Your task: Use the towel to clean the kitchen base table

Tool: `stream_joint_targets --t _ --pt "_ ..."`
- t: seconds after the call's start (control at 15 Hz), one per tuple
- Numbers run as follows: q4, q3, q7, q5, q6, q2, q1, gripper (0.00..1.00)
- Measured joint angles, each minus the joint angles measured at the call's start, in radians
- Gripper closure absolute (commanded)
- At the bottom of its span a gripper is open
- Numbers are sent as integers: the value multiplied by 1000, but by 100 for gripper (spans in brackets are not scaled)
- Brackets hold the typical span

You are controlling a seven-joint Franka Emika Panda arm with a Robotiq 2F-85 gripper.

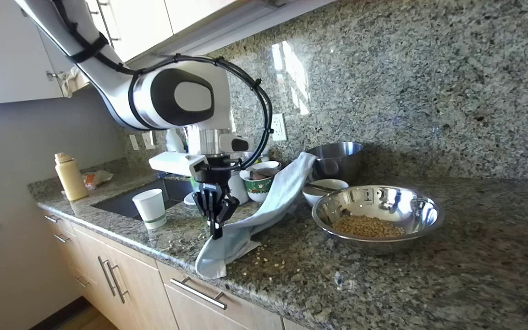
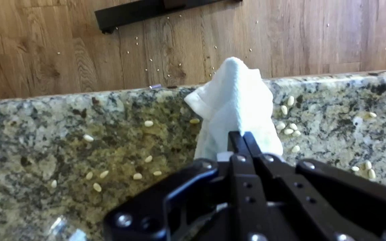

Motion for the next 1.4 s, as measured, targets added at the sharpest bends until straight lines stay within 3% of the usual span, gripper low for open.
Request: stream_joint_targets --t 0.47,0.93,1.13,1.4 --pt "-84 -80 59 -1 60 53 -58 100" --pt "-121 -149 224 0 192 43 -103 100" --pt "-116 -127 243 -6 214 12 -83 100" --pt "-86 -8 235 -4 213 -44 -2 100"
